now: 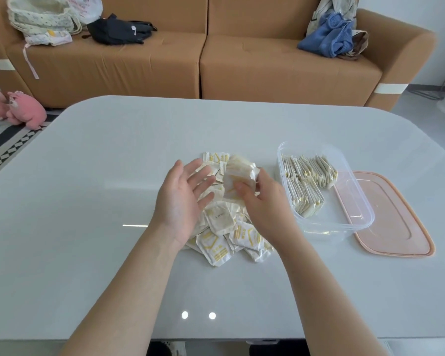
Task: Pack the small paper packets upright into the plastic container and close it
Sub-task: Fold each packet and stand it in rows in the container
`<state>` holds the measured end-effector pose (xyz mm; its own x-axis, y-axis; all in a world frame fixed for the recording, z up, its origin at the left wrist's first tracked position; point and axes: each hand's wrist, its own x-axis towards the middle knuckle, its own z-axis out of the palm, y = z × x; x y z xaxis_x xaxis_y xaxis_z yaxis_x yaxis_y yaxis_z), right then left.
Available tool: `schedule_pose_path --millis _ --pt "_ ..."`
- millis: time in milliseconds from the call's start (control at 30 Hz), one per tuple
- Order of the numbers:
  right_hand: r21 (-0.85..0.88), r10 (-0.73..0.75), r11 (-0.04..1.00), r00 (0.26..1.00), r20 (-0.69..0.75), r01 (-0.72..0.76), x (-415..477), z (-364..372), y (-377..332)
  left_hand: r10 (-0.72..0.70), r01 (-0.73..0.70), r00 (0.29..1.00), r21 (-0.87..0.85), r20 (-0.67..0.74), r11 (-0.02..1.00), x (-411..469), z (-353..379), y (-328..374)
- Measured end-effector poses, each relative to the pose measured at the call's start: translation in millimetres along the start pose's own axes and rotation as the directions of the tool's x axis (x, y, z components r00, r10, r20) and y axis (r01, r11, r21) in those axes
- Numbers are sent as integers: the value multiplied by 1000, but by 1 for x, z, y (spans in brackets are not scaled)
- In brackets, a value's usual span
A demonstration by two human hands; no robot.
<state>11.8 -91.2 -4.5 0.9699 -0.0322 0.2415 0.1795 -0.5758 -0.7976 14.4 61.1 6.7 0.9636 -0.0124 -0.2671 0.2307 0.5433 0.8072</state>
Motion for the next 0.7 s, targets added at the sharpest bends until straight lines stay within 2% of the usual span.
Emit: schedule_pose_path --millis 100,233,400,533,700 --pt "29 -5 1000 988 -153 10 0 -22 -4 14 -13 999 32 -31 999 0 -1 2" --pt "40 32 999 921 -388 -17 5 -54 13 -7 13 1000 200 -31 980 -2 5 -3" --pt "-198 32 967 851 -525 -158 14 -92 54 43 -12 996 353 -80 935 0 9 -8" --pt "-428 76 860 898 -434 -279 18 -111 68 83 -40 992 387 -96 921 0 16 -7" --pt "-720 251 598 936 -249 -352 32 -116 77 76 -33 993 420 -87 907 2 20 -7"
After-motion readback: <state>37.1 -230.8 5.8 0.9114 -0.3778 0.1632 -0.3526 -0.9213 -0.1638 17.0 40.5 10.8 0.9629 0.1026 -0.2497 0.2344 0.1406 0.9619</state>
